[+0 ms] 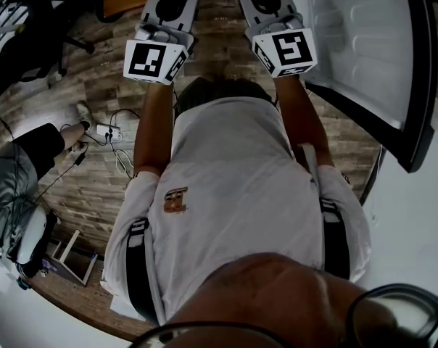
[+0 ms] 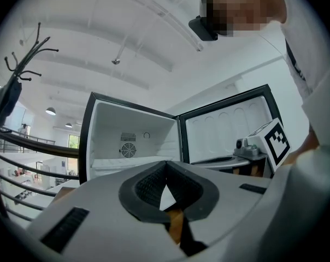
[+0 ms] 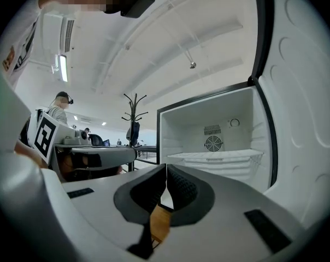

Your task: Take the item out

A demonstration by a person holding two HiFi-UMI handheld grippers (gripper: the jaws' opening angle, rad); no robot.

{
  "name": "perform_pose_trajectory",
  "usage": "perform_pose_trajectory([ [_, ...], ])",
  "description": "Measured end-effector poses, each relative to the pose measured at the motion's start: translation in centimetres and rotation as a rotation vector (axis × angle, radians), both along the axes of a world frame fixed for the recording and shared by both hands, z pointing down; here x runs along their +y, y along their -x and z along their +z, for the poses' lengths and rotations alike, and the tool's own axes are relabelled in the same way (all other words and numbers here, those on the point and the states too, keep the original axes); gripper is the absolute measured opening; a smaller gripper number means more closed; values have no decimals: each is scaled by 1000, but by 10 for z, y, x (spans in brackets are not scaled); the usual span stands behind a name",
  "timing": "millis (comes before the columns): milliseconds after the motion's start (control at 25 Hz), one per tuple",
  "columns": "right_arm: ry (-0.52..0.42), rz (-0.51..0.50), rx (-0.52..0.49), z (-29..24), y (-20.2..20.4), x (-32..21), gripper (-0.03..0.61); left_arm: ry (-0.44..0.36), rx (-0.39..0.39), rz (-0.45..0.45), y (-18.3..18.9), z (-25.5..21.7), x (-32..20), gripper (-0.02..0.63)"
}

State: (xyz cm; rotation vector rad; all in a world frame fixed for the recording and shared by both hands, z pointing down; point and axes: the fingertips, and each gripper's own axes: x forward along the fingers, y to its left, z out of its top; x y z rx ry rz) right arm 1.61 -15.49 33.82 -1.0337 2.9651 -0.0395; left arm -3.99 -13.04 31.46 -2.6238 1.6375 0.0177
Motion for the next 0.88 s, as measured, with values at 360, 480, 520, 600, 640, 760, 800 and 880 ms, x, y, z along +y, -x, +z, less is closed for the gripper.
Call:
perform_pose_trajectory([
  [360, 99, 79, -18, 13, 8, -39, 35, 12, 0, 29, 13, 7, -35, 18],
  [480, 122, 104, -18, 27, 24, -53, 35, 18, 7, 56, 28, 21, -50, 18],
  [520, 128, 113, -15, 31, 28, -58, 35, 18, 9, 67, 31, 24, -55, 18],
  [600, 143, 136, -8, 33, 32, -67, 35, 16, 15, 92, 32, 25, -63, 18],
  [640, 151, 149, -5, 33, 33, -71, 34, 15, 18, 103, 32, 24, -68, 18],
  [760, 177, 189, 6, 37, 36, -86, 34, 16, 23, 124, 36, 24, -80, 18],
  [800, 187, 201, 9, 41, 38, -91, 34, 18, 24, 129, 38, 26, -84, 18],
  [880, 211, 223, 7, 50, 41, -99, 35, 23, 28, 140, 43, 31, -90, 18],
])
